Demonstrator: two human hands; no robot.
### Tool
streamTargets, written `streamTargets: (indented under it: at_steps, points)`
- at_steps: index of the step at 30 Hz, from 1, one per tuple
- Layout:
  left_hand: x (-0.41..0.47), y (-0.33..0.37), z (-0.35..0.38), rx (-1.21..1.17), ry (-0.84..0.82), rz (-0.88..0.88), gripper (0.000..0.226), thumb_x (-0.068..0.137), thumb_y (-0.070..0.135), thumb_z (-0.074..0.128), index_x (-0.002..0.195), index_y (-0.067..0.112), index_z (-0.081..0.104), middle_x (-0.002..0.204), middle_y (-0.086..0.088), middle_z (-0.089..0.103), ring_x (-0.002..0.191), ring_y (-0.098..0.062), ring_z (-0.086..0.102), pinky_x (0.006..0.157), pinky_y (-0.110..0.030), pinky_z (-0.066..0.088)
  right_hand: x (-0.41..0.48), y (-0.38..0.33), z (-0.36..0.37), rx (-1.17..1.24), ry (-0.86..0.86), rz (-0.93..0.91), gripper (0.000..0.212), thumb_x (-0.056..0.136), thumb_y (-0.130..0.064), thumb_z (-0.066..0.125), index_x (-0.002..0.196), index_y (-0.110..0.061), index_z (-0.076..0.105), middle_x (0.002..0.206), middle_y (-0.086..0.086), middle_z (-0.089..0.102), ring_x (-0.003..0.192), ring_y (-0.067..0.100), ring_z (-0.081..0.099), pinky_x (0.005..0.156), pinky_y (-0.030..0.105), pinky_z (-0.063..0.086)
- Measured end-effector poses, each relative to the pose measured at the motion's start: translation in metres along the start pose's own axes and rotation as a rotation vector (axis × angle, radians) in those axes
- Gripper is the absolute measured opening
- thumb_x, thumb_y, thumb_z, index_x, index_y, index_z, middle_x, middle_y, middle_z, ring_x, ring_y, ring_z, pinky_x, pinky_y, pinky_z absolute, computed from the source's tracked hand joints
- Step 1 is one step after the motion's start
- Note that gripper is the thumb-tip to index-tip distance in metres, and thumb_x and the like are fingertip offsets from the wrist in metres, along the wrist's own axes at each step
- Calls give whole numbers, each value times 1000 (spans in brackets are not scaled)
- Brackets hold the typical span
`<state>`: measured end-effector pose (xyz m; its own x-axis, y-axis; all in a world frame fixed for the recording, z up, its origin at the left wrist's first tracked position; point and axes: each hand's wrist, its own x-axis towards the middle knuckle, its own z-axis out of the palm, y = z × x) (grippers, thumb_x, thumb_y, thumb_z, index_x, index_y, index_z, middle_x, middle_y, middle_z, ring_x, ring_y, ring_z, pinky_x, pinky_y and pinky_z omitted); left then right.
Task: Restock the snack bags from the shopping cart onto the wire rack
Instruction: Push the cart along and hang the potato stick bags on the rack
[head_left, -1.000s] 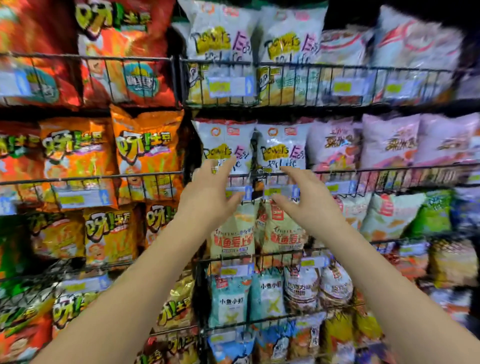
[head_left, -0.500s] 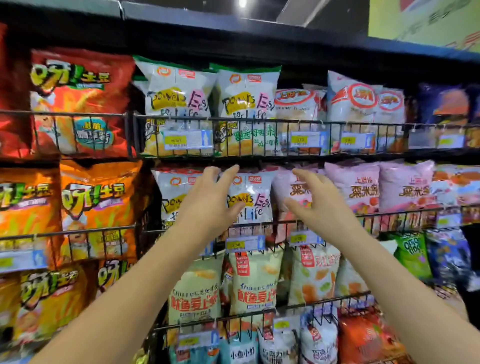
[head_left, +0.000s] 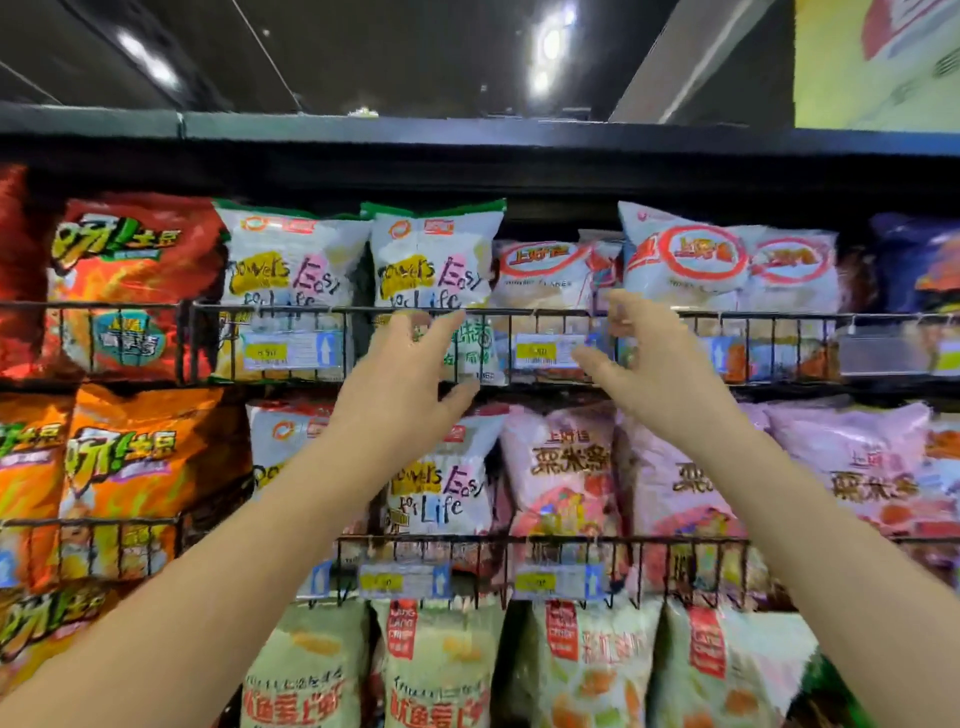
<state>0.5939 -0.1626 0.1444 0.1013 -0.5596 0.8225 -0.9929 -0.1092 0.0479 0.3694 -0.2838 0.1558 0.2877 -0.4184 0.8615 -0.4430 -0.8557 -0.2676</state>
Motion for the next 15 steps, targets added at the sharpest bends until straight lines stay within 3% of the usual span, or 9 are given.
streamTargets:
  at_steps: [3, 8, 12, 15]
  points:
    - [23, 24, 4, -18, 31, 94, 64, 102, 48, 55, 158, 27, 33, 149, -10, 39, 138, -31, 41, 100, -46, 50, 24, 4, -10, -13, 4, 15, 60, 99, -38, 64, 150, -16, 43, 139, 9, 55, 128, 25, 52, 96, 28, 38]
    - [80, 50, 9, -128, 26, 136, 59, 104, 35, 54, 157, 16, 35, 147, -14, 43, 136, -32, 41, 104, -41, 42, 71, 7, -11, 7, -21, 134, 51, 99, -42, 63, 138, -13, 50, 110, 2, 61, 108, 25, 63, 89, 39, 52]
    - [113, 63, 15, -178, -75, 64, 55, 107, 32, 50, 156, 13, 35, 153, -17, 37, 133, -34, 48, 103, -38, 42, 101, 10, -10, -137, -132, 191, 61, 100, -46, 57, 144, -7, 45, 122, 13, 65, 113, 32, 60, 78, 32, 40]
    - [131, 69, 18, -121, -221, -83, 53, 109, 34, 47, 154, 9, 34, 150, -19, 42, 123, -35, 55, 93, -41, 50, 114, 6, -8, -253, -235, 247, 58, 102, -48, 52, 140, -4, 47, 114, 13, 63, 96, 29, 58, 73, 31, 40]
